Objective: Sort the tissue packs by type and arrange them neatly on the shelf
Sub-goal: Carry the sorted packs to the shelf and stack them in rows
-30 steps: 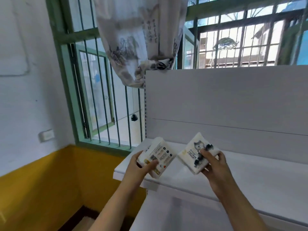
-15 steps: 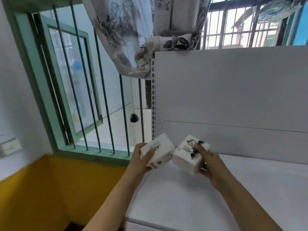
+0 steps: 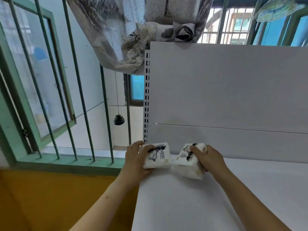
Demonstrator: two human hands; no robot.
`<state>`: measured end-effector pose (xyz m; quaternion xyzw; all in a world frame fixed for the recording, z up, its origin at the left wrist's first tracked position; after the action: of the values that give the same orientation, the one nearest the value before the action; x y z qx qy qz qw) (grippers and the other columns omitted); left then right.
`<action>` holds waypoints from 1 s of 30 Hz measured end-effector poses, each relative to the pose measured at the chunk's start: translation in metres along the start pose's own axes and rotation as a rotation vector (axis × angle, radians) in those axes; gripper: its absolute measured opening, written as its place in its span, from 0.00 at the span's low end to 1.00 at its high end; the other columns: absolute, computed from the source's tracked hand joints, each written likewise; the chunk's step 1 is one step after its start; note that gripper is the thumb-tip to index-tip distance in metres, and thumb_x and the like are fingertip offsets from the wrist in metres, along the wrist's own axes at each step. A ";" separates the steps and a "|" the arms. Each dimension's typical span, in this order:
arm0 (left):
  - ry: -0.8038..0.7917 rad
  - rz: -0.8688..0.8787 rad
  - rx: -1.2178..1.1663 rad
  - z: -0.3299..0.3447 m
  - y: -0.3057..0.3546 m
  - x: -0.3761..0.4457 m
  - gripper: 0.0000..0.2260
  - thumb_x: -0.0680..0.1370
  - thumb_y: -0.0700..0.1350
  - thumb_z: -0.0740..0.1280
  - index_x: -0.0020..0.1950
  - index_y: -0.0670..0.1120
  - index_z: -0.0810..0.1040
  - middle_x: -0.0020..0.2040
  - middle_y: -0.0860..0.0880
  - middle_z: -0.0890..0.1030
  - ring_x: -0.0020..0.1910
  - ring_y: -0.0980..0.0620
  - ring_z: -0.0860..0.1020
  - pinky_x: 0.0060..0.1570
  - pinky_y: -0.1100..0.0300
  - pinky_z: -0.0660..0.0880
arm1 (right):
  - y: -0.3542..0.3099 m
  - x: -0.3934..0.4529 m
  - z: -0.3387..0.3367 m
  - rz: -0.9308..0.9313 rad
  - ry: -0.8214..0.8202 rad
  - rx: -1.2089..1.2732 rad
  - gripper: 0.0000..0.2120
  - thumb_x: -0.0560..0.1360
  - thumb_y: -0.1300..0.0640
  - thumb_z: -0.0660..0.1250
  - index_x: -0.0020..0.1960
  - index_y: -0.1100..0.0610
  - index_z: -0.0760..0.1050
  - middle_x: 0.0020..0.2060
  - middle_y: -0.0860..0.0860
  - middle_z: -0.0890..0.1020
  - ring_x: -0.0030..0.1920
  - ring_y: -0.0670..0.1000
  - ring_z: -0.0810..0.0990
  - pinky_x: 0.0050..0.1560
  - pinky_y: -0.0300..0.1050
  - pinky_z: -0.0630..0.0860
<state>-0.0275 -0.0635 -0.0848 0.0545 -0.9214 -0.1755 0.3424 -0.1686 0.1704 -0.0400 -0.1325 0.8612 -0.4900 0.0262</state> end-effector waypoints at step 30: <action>-0.344 -0.589 -0.544 -0.008 0.017 0.027 0.23 0.70 0.54 0.77 0.57 0.52 0.70 0.51 0.54 0.84 0.46 0.58 0.84 0.45 0.61 0.82 | -0.030 0.030 0.011 -0.190 -0.308 -0.110 0.30 0.70 0.50 0.73 0.68 0.51 0.66 0.55 0.50 0.77 0.47 0.48 0.81 0.45 0.44 0.81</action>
<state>-0.0425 -0.0559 -0.0570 0.1931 -0.8304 -0.5085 0.1212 -0.1889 0.1387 -0.0176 -0.2880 0.8561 -0.4165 0.1037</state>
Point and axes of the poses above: each hand's wrist, its own x-axis towards the middle knuckle, its own z-axis out of the palm, y = z × x, the point moved 2 cm from there along x, towards the middle knuckle
